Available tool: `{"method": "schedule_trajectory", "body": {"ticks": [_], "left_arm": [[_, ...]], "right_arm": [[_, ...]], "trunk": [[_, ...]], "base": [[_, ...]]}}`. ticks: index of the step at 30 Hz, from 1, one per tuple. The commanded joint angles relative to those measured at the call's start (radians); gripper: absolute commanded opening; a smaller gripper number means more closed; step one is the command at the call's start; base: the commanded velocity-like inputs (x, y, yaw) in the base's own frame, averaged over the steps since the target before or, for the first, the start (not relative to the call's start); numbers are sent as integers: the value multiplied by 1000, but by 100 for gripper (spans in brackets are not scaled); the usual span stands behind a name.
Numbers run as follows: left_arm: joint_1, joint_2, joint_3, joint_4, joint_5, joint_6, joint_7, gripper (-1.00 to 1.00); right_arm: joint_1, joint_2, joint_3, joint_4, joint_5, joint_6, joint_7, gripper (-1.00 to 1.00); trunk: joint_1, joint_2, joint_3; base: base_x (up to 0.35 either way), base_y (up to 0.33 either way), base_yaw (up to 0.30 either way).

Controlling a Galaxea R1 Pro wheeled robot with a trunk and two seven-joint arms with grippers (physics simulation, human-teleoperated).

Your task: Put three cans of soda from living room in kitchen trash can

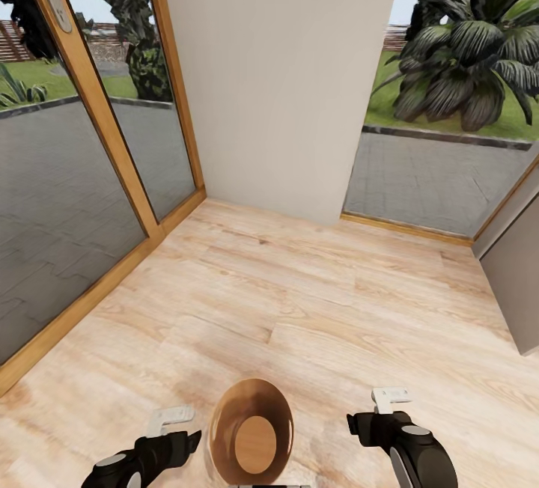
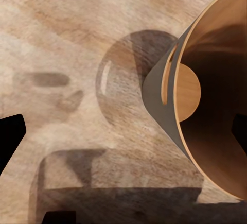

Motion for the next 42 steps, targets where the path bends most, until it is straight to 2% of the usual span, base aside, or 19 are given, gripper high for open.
{"method": "schedule_trajectory", "body": {"ticks": [1,13,19,35,42], "left_arm": [[0,0,-1,0,0,0,0,100],[1,0,-10,0,-5,1,4,100],[0,1,-4,0,-8,0,5,100],[0,23,-8,6,-9,-1,4,100],[1,34,1,6,-5,-1,1,100]], "right_arm": [[0,0,0,0,0,0,0,100],[0,0,0,0,1,0,-1,100],[0,0,0,1,2,-2,-6,100],[1,0,-1,2,4,-2,-7,100],[0,0,-1,1,5,7,-5,100]], "trunk": [[0,0,0],[0,0,0],[0,0,0],[0,0,0],[0,0,0]], "base": [[0,0,0],[0,0,0],[0,0,0],[0,0,0],[0,0,0]]}}
